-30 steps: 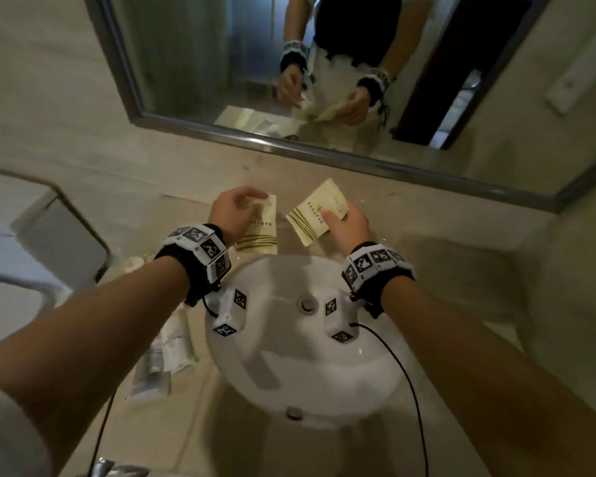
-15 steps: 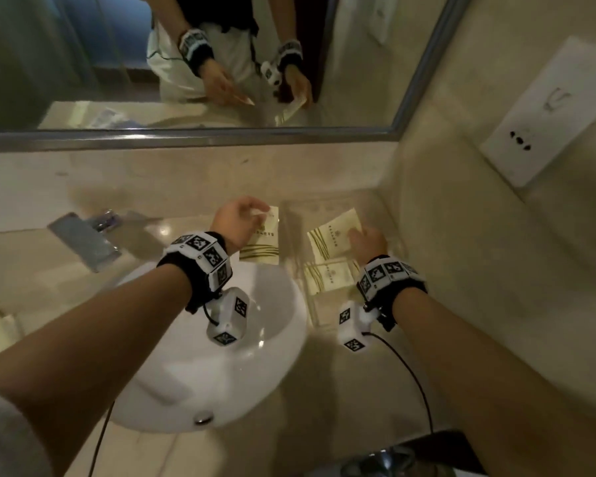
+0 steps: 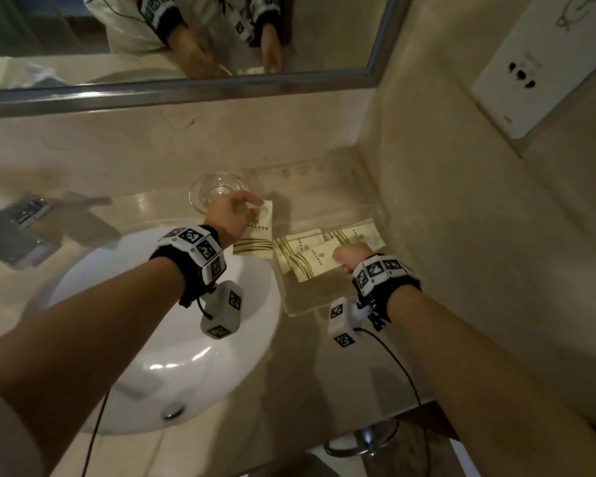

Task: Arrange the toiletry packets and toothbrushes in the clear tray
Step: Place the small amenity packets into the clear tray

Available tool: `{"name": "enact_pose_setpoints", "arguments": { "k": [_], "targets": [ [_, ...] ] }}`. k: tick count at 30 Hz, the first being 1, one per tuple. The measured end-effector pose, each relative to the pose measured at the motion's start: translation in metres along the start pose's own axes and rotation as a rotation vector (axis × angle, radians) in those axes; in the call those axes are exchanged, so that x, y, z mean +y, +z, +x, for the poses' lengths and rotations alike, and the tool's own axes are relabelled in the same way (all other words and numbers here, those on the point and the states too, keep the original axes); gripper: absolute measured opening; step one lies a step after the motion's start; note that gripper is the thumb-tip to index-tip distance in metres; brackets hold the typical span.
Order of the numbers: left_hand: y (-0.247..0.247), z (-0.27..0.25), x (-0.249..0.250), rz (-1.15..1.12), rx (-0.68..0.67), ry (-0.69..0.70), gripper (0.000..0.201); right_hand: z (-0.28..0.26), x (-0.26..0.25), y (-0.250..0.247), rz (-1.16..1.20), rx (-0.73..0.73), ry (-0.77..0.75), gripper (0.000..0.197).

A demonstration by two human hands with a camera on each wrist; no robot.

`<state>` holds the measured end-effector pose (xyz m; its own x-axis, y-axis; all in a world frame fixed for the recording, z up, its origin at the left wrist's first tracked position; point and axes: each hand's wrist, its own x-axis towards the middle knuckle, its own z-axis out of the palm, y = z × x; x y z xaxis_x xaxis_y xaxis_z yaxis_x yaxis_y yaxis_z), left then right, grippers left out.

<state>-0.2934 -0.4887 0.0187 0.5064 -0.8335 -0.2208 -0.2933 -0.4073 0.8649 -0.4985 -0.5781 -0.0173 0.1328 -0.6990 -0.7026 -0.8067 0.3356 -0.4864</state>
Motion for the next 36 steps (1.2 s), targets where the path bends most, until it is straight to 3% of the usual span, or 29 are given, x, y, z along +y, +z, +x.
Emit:
{"name": "enact_pose_setpoints", "arguments": {
  "k": [3, 5, 8, 19, 23, 28, 31, 36],
  "targets": [
    [0.001, 0.002, -0.007, 0.006, 0.006, -0.026, 0.018, 0.000, -0.002, 0.007, 0.032, -0.029, -0.015, 0.014],
    [-0.001, 0.002, -0.011, -0.007, 0.012, -0.051, 0.018, 0.001, -0.006, 0.013, 0.060, -0.005, -0.014, 0.033],
    [-0.004, 0.002, -0.015, 0.000, 0.024, -0.054, 0.017, 0.004, -0.009, 0.023, 0.141, 0.017, 0.003, 0.043],
    [-0.013, 0.000, -0.023, 0.001, 0.050, -0.076, 0.017, 0.010, -0.009, 0.037, 0.341, 0.121, -0.041, 0.042],
    [-0.014, -0.003, -0.013, 0.010, 0.027, -0.057, 0.018, 0.002, -0.011, 0.034, 0.216, 0.200, -0.072, 0.036],
    [-0.012, -0.006, 0.003, 0.035, -0.033, 0.036, 0.019, -0.014, -0.017, 0.025, -0.059, 0.225, -0.151, 0.043],
    [-0.010, -0.006, 0.010, 0.047, -0.075, 0.082, 0.032, -0.025, -0.024, 0.015, -0.116, 0.216, -0.251, 0.041],
    [-0.005, -0.012, 0.025, 0.225, -0.270, 0.148, 0.071, -0.047, -0.045, 0.008, 0.127, 0.127, -0.575, 0.029]
  ]
}}
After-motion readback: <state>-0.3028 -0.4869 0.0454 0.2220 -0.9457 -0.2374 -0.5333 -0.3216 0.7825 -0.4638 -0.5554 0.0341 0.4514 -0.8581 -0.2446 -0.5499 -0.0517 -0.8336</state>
